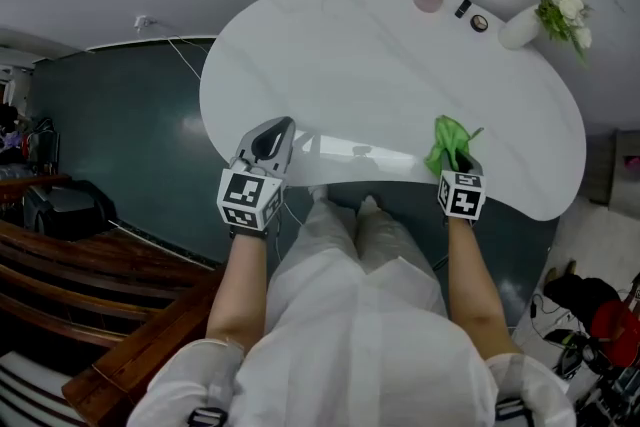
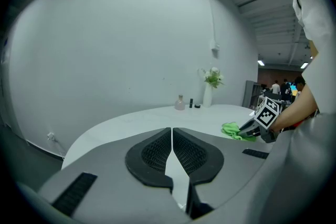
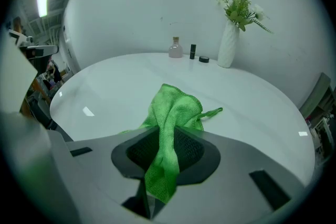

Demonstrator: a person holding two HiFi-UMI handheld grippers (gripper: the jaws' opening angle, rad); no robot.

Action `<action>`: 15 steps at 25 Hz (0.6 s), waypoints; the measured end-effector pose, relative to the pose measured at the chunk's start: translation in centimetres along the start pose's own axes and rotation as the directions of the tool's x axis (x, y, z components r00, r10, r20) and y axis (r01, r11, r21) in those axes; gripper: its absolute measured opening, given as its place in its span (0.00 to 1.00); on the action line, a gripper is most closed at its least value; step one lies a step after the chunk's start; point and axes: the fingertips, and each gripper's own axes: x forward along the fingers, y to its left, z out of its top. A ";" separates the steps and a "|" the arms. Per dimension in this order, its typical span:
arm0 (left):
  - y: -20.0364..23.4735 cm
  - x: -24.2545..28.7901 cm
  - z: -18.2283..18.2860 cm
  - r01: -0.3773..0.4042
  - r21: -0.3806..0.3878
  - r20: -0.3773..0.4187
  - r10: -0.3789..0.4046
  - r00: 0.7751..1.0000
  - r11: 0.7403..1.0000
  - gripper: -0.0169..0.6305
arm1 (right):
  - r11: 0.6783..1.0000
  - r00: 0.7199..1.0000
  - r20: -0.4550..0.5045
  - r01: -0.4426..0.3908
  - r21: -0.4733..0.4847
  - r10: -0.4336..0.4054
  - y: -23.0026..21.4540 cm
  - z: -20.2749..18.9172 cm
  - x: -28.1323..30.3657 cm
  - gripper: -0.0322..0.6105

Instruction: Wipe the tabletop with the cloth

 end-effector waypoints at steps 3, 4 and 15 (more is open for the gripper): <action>-0.4 -1.7 -0.9 -0.035 -0.026 -0.014 0.035 0.999 0.999 0.06 | 1.000 1.000 -0.014 -0.015 0.012 0.015 1.3 -0.6 -0.3 0.17; -0.4 -2.4 -1.3 -0.047 -0.035 -0.021 0.046 0.999 0.998 0.06 | 1.000 0.999 -0.018 -0.027 0.013 0.027 2.1 -0.8 -0.3 0.17; 4.1 -10.1 -5.5 -0.150 -0.095 -0.044 0.146 0.988 0.984 0.06 | 0.972 0.981 -0.029 -0.195 -0.129 0.192 17.9 2.7 1.6 0.17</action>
